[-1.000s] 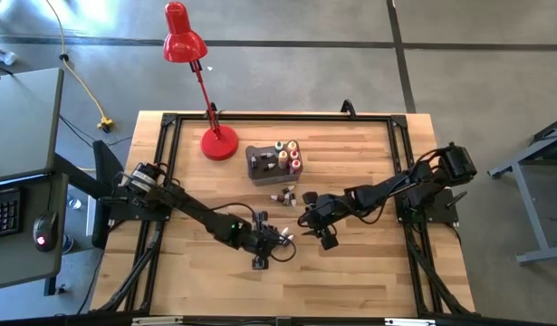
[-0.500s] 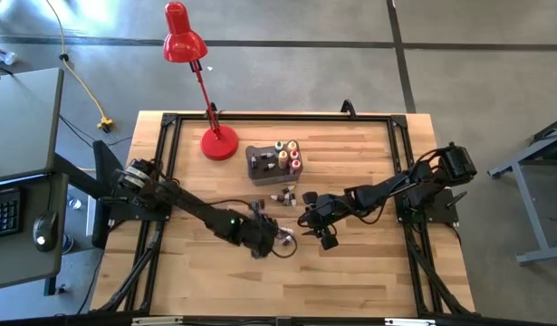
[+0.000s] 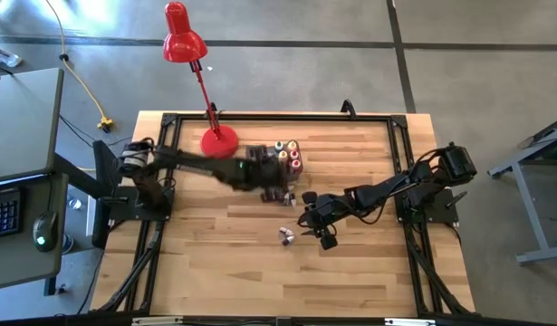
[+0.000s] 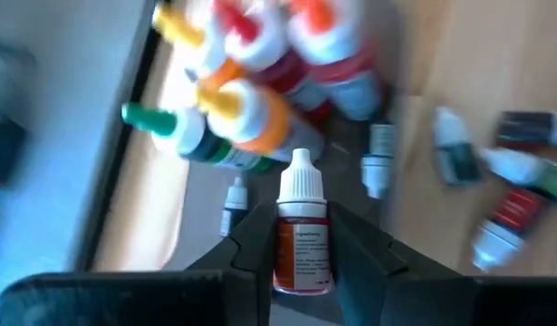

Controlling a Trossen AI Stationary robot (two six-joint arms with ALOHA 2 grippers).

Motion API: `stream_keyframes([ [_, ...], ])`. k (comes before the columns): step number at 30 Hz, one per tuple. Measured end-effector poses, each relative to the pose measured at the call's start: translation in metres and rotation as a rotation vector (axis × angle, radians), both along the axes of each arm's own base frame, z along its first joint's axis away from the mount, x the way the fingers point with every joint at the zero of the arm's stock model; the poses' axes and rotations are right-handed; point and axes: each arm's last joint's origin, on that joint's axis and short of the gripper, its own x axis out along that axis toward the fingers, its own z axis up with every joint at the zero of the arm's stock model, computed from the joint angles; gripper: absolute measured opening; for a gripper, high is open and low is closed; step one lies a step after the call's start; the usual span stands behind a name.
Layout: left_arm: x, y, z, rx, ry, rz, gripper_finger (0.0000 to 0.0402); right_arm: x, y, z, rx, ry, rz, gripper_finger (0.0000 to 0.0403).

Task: Pick & Place food coloring
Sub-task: Put the bottom small orange food coloring bottle into the bin

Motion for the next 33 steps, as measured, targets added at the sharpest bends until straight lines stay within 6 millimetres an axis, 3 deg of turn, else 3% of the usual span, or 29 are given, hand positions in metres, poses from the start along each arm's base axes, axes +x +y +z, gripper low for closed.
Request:
stream_keyframes([
  [5,-0.005,0.046,-0.011,-0.152,-0.027,0.141,0.0083,0.003,0.001,0.004,-0.064,-0.084,0.056,0.0165],
  [10,-0.007,0.066,-0.015,-0.176,-0.033,0.189,0.0083,0.008,0.002,0.007,-0.067,-0.152,0.065,0.0165],
  [19,-0.006,0.065,-0.02,-0.252,-0.013,0.152,0.0084,0.018,0.003,-0.011,-0.062,-0.183,0.039,0.0174],
  [33,-0.006,0.067,-0.02,-0.206,-0.023,0.197,0.0084,0.035,0.012,-0.033,-0.011,-0.155,0.11,0.0222],
])
